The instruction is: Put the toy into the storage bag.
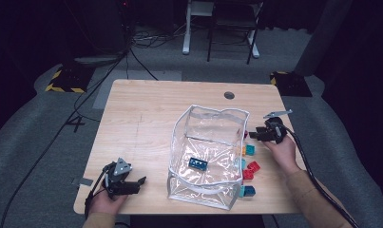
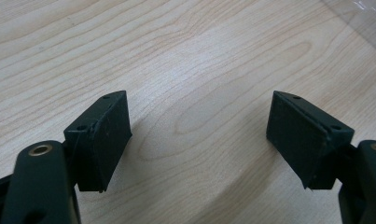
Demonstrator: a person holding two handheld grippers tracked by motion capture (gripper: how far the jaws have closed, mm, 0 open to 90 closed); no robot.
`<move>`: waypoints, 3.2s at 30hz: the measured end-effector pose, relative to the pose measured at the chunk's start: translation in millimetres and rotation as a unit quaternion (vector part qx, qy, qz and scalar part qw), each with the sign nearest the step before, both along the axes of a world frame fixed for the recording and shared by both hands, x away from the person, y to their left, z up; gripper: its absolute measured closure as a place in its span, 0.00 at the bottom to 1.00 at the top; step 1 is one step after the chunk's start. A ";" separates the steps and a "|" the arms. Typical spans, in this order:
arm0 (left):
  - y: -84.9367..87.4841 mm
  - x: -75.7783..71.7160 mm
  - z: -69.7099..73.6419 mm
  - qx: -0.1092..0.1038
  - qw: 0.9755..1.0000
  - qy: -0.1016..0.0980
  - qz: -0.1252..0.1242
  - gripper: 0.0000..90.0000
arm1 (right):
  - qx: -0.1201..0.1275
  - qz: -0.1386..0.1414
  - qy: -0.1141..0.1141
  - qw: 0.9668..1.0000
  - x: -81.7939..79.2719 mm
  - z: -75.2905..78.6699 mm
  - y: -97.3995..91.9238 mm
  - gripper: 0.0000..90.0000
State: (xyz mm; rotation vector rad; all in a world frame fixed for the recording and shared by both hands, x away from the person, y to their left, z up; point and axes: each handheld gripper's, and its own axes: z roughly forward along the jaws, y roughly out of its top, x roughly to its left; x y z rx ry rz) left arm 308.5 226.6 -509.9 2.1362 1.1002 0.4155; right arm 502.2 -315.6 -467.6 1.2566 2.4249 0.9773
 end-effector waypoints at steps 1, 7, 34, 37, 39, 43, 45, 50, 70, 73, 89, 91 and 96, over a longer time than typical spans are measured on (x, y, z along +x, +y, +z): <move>0.0 0.0 0.0 0.000 1.000 0.000 0.000 0.25 | 0.005 0.003 0.003 1.000 -1.1 0.4 1.8 0.53; 0.0 0.0 0.0 0.000 1.000 0.000 0.001 0.25 | 0.005 0.019 -0.003 1.000 -2.0 2.5 20.7 0.51; 0.0 0.0 0.0 0.000 1.000 0.000 0.001 0.25 | -0.022 -0.025 0.008 0.999 16.1 -6.2 27.3 0.66; 0.0 0.0 0.0 0.000 1.000 0.000 0.001 0.25 | -0.028 -0.026 0.004 0.999 14.5 -5.8 24.9 0.66; 0.0 0.0 0.0 0.000 1.000 0.000 0.001 0.25 | -0.028 -0.022 0.004 0.999 12.6 -3.8 23.6 0.66; 0.0 0.0 0.0 0.000 1.000 0.000 0.001 0.25 | -0.021 -0.013 -0.003 1.000 6.7 8.0 20.6 0.66; 0.0 0.1 0.0 0.000 1.000 0.000 0.001 0.25 | -0.016 -0.010 -0.007 1.000 2.3 16.9 18.7 0.66; -0.1 0.4 -0.1 -0.001 1.000 0.000 0.001 0.25 | 0.000 0.001 -0.022 1.000 -13.7 43.2 14.9 0.66; -1.0 2.3 0.1 -0.001 1.000 0.002 0.003 0.24 | 0.014 0.075 -0.085 0.993 -84.2 136.3 20.5 0.66; -1.0 2.4 0.1 0.000 1.000 0.002 0.003 0.24 | 0.024 0.080 -0.092 0.992 -92.1 150.9 19.5 0.66; -1.0 2.3 0.1 -0.001 1.000 0.002 0.003 0.24 | 0.043 0.131 -0.124 0.983 -122.8 206.2 45.3 0.66; -0.9 2.4 0.1 0.000 1.000 0.002 0.002 0.24 | 0.045 0.139 -0.126 0.981 -123.7 209.0 50.6 0.66; -0.9 2.4 0.1 0.000 1.000 0.002 0.002 0.24 | 0.052 0.158 -0.126 0.978 -126.2 213.1 67.1 0.66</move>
